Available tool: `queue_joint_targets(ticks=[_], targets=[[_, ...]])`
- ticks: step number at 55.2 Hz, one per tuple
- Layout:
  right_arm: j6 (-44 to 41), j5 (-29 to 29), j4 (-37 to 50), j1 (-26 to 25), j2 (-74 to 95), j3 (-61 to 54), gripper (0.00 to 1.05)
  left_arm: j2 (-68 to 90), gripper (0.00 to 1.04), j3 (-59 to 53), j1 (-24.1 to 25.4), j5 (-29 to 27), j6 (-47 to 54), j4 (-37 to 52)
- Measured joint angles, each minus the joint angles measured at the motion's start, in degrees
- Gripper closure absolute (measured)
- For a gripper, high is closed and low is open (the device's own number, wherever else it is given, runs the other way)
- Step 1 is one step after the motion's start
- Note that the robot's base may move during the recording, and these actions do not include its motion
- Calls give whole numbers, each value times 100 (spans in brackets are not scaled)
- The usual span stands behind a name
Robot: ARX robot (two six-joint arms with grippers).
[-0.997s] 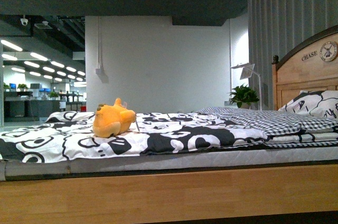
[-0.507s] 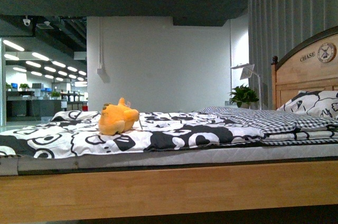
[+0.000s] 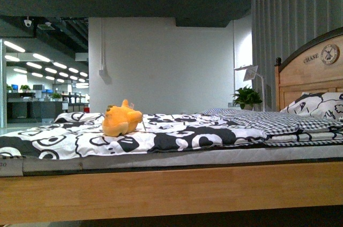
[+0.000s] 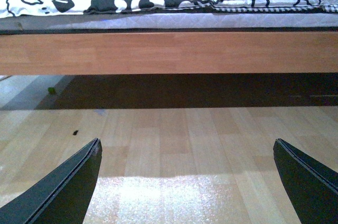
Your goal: Put away toys
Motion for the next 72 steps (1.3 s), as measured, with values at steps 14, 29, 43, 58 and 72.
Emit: queue_joint_targets(ticks=[14,29,43,58,72], targets=[[0,0,0,0,2,0,7,0,6,0,0,0,0,0],[0,0,0,0,2,0,7,0,6,0,0,0,0,0],[0,0,0,0,2,0,7,0,6,0,0,0,0,0],[0,2,0,0,2,0,7,0,6,0,0,0,0,0],[0,0,0,0,2,0,7,0,6,0,0,-2,-2,0]])
